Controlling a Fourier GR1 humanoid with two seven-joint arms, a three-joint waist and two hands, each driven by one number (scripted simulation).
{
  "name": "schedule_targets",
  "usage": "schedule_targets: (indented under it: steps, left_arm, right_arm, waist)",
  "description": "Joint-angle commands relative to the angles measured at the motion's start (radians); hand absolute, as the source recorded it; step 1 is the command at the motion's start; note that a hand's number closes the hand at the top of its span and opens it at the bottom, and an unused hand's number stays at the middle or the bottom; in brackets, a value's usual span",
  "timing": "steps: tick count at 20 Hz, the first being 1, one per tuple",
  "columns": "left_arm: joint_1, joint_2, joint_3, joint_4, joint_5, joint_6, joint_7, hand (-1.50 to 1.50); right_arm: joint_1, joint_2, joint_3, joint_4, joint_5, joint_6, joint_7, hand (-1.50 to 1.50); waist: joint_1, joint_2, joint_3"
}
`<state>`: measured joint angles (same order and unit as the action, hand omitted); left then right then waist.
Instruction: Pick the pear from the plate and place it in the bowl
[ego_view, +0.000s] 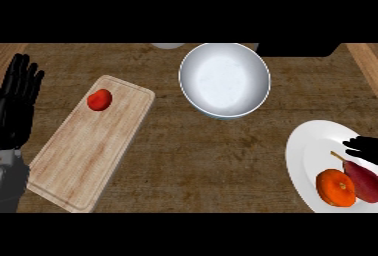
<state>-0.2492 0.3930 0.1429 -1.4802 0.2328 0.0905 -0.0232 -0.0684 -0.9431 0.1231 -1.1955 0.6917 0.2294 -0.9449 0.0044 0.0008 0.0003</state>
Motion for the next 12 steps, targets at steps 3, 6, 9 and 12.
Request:
schedule_targets:
  steps: [3,6,9,12]
  left_arm:
    - [-0.023,0.006,0.035,0.035,-0.016,-0.026,-0.023,0.0]
    - [-0.022,-0.03,0.008,-0.008,-0.03,-0.005,0.025,0.0]
    - [-0.047,-0.019,0.043,0.094,-0.02,-0.056,-0.036,0.0]
    - [-0.011,-0.036,0.027,-0.037,-0.03,-0.022,0.035,0.0]
  right_arm:
    - [-0.024,0.075,0.022,0.05,0.076,0.007,-0.04,-1.5]
    - [-0.046,0.085,0.016,0.103,0.096,0.015,-0.062,-1.5]
    - [-0.101,0.099,0.005,0.111,0.111,0.06,-0.03,-1.5]
    - [-0.112,0.132,0.015,0.26,0.193,-0.049,-0.062,-1.5]
  waist:
    - [-0.004,0.0,0.0]
    - [-0.003,-0.001,0.0]
    - [-0.005,0.0,-0.001]
    - [0.001,0.0,0.0]
